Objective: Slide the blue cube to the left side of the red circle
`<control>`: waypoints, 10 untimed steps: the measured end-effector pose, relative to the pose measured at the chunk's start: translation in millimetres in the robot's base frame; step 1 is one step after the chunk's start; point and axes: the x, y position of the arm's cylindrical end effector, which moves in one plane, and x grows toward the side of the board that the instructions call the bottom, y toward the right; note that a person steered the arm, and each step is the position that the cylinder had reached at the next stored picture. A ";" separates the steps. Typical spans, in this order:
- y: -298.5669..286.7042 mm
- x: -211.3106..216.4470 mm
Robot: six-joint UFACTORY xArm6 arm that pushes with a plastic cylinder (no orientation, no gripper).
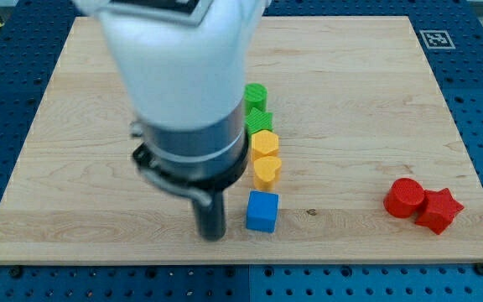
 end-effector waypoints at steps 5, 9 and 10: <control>96.5 -2.4; 135.6 0.2; 147.1 0.2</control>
